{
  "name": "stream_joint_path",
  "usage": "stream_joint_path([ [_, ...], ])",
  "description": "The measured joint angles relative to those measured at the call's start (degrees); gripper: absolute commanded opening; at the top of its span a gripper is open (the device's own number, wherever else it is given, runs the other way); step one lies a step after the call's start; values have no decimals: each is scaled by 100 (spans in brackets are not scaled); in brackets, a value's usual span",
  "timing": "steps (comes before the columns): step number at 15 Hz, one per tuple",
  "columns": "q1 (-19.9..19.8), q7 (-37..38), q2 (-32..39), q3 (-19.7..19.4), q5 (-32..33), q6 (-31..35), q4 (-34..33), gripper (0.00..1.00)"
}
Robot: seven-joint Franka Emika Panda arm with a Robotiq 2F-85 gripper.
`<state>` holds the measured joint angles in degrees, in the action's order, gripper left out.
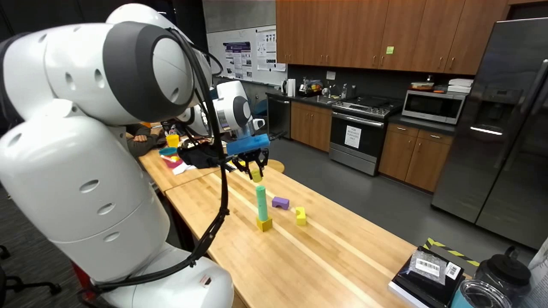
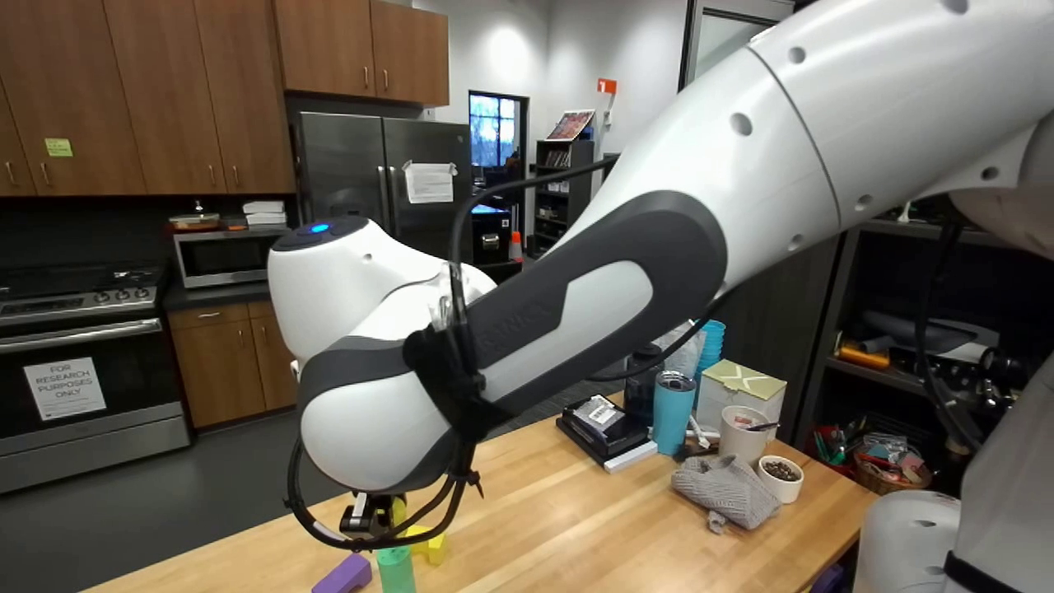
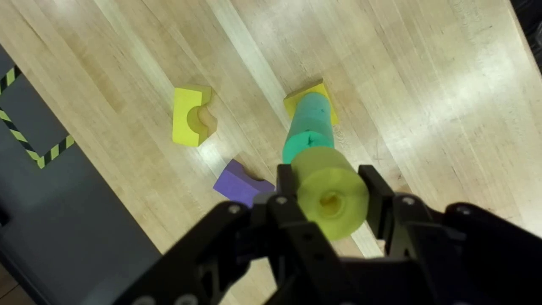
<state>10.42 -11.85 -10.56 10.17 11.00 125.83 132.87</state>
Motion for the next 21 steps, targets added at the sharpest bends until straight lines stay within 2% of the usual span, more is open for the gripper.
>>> stream_joint_path([
  [21,-10,-174,429,-81,-121,20,-169,16],
])
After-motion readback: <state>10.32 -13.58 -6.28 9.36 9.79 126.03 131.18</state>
